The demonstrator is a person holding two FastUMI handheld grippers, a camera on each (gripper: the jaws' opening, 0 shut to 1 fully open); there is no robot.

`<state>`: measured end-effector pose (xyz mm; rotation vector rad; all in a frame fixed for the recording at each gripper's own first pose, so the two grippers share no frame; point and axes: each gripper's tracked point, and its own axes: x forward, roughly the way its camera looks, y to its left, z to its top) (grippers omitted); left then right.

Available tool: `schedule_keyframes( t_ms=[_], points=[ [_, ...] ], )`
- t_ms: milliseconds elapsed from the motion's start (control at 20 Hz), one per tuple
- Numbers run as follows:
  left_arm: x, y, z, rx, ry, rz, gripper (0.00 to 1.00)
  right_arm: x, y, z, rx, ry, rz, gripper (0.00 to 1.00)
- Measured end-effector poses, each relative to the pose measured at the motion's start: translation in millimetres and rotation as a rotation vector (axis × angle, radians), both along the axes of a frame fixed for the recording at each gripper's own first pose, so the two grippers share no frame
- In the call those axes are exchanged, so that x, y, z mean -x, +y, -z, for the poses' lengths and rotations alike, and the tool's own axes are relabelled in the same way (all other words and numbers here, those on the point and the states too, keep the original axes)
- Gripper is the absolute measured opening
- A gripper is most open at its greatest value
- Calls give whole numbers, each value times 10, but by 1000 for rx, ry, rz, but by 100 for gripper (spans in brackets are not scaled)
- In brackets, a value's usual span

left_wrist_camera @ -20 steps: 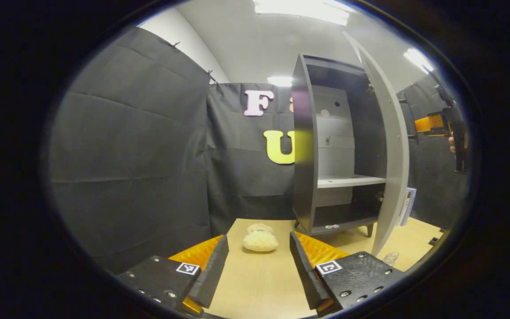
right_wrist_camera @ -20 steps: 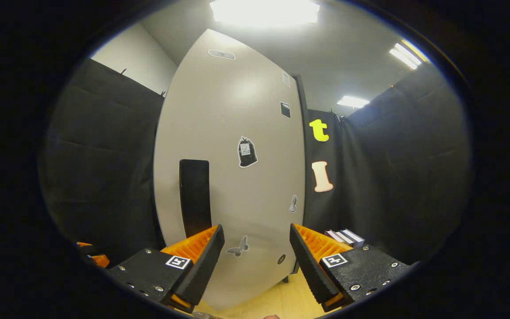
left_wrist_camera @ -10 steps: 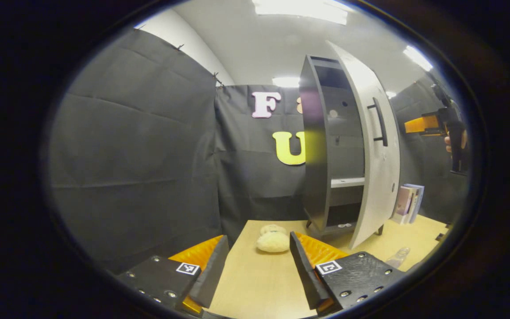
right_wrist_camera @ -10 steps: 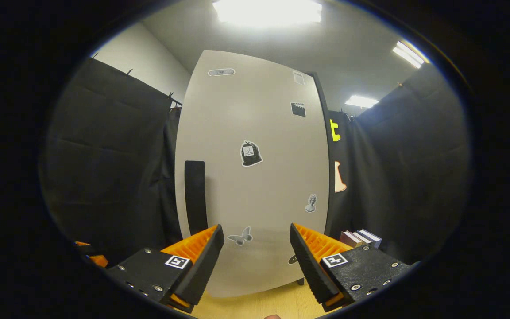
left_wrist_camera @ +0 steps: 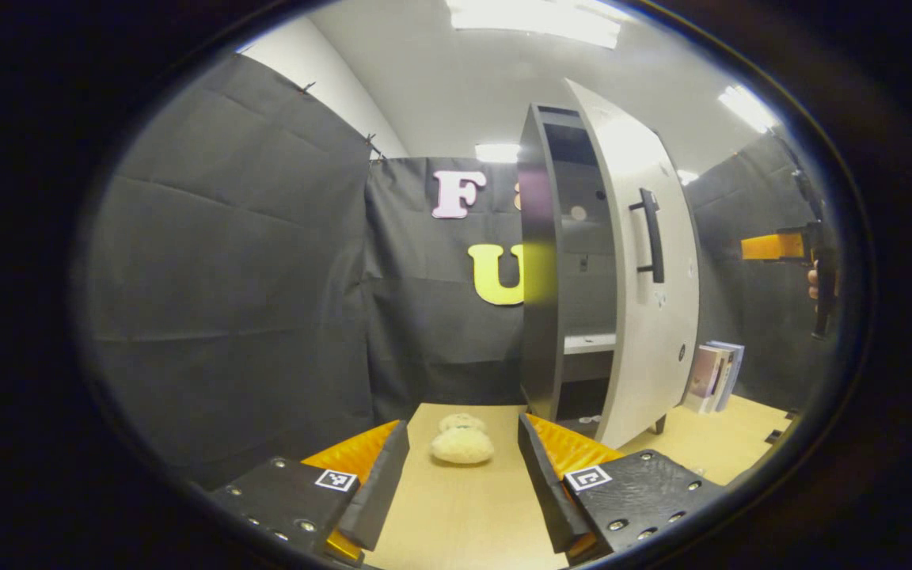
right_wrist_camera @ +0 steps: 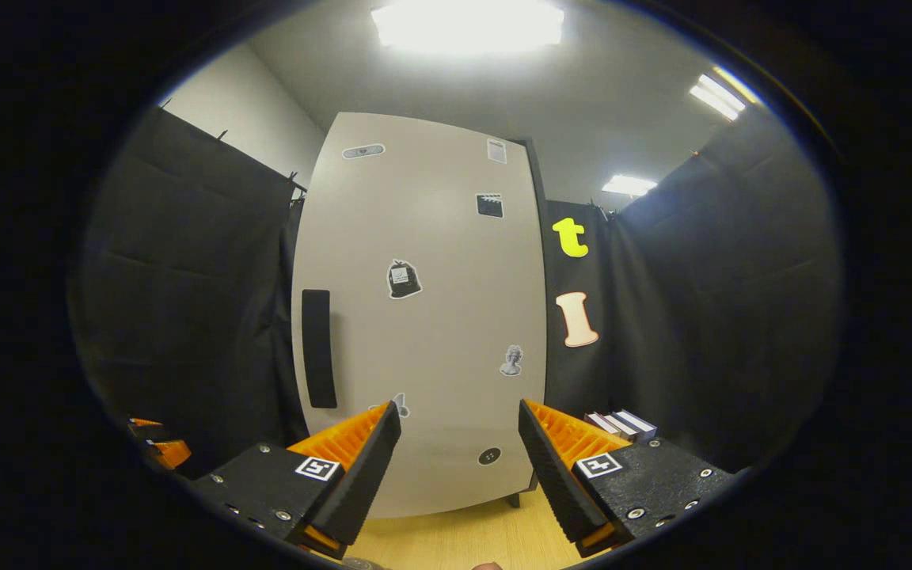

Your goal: Open the cabinet door with the right hand, grasp the bottle in the cabinet with the left hand and place it on the coaster, then close the cabinet door with the right hand.

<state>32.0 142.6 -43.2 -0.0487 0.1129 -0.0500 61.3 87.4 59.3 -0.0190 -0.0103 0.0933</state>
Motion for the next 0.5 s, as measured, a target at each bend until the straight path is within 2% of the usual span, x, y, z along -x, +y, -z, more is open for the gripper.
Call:
schedule_keyframes(
  t_ms=[50, 100, 150, 200, 300, 350, 400, 450, 500],
  points=[
    [-6, -89, -47, 7, -3, 4, 84, 18, -99, -1, 0, -3, 6, 93],
    [-3, -177, -100, 12, -9, 5, 80, 46, -197, 1, -3, -7, 12, 93],
    [-27, -251, -156, 14, -15, 4, 84, 60, -277, 9, -7, -8, 13, 93],
    [-29, -340, -201, 15, -20, 3, 79, 78, -363, 22, -12, -5, 16, 93],
    [-58, -506, -323, 12, -31, 8, 79, 92, -540, 58, -20, 5, 19, 93],
    [-62, -585, -382, 7, -37, 12, 84, 86, -635, 75, -23, 8, 22, 93],
    [-57, -673, -427, 0, -42, 12, 84, 96, -731, 87, -27, 11, 28, 93],
    [-72, -749, -482, -5, -46, 12, 79, 106, -820, 101, -30, 12, 32, 93],
    [-76, -820, -526, -4, -50, 13, 84, 121, -919, 107, -32, 9, 38, 93]
  ],
)
